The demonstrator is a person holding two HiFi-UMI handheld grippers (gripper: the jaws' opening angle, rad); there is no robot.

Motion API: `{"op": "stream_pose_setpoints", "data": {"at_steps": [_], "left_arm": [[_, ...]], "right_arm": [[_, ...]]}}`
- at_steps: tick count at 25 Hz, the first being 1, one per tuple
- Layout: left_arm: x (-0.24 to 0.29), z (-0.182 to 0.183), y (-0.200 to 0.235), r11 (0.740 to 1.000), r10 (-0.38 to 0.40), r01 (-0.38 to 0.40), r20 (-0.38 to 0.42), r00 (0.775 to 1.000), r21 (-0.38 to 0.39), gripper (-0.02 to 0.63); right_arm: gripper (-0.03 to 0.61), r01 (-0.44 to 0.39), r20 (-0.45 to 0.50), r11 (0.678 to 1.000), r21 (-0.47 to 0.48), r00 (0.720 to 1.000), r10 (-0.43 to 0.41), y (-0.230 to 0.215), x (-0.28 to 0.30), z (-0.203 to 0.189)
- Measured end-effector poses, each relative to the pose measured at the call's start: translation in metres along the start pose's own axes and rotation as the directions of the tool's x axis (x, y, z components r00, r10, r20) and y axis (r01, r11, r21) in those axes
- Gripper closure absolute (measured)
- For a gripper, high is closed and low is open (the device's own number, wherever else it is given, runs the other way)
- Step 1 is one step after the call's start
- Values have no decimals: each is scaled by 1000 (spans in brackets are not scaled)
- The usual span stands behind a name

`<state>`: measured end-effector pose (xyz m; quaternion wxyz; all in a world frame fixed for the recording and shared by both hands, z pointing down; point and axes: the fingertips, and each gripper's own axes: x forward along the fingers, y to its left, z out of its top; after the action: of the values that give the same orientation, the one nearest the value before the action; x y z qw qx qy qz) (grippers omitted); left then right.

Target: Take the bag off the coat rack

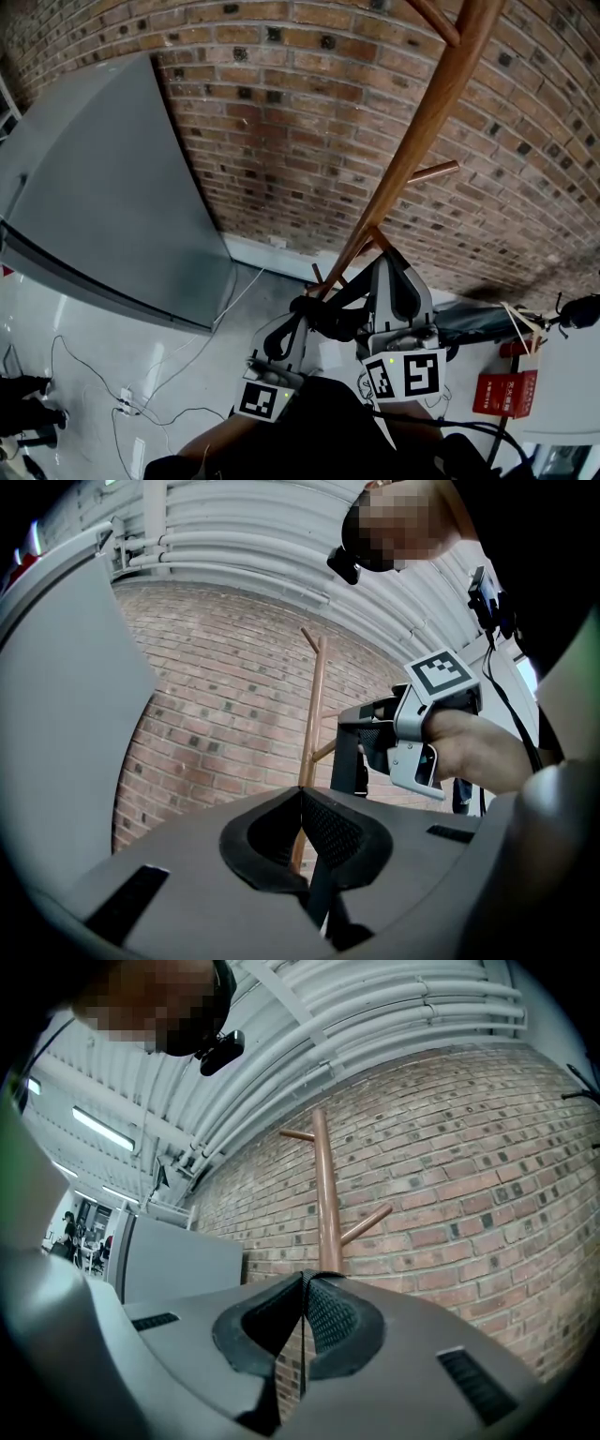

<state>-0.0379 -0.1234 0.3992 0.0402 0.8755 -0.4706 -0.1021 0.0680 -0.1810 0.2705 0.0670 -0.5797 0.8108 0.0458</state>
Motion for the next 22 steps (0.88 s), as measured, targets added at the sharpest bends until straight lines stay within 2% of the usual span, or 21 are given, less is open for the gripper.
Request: {"op": "stream_pose_setpoints", "data": {"at_steps": [22], "left_arm": [[4,-2,-14,999,-41,41,-8,999,0,597]], "right_arm": [[560,31,39,999,30,999,-32,-7,-30,4]]}}
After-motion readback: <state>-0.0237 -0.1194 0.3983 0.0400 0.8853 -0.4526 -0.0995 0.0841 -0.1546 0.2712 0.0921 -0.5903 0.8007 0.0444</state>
